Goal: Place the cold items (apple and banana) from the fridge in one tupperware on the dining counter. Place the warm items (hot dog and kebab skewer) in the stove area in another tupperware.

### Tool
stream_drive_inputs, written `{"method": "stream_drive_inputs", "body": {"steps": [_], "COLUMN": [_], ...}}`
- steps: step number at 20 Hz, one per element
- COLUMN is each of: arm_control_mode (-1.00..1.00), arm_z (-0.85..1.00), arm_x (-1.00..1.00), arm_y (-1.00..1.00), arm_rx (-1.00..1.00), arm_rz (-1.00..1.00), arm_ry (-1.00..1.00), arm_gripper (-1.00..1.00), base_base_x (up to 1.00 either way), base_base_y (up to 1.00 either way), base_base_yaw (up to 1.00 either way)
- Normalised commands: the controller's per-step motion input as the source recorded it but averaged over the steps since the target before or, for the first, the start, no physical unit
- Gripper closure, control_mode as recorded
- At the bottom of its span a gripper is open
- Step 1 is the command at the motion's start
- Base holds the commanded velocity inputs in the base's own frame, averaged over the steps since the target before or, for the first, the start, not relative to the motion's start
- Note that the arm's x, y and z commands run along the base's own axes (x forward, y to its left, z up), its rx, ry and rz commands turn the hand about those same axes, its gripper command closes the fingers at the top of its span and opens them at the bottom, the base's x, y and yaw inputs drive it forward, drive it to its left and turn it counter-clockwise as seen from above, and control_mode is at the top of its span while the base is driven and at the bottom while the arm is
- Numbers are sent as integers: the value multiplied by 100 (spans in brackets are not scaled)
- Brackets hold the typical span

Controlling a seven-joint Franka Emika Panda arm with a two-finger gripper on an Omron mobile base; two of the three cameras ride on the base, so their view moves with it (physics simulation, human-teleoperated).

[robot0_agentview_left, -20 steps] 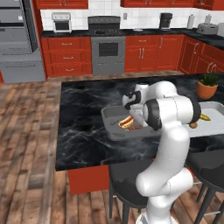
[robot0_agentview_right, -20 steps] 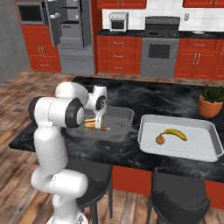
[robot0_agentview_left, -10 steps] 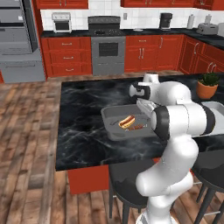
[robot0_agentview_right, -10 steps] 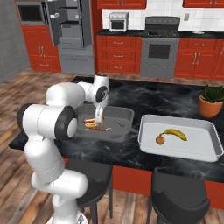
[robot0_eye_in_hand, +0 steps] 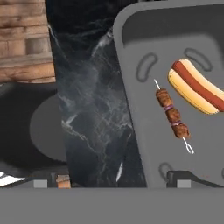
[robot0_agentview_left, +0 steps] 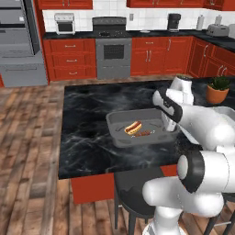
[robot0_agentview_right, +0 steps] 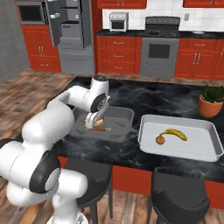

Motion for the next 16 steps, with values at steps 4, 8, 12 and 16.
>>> {"method": "stream_drive_inputs", "body": {"steps": [4, 8, 12, 16], "arm_control_mode": [-100, -100, -100, -100], "arm_z": [50, 54, 61, 55], "arm_x": [-88, -80, -74, -80], "arm_y": [13, 16, 19, 12], "arm_rx": [1, 0, 0, 0], "arm_rz": [-48, -45, -41, -38], "arm_ry": [-21, -20, -21, -26], "arm_gripper": [-100, -100, -100, -100], "base_base_x": [0, 0, 0, 0], "base_base_y": [0, 0, 0, 0], "base_base_yaw": [0, 0, 0, 0]}}
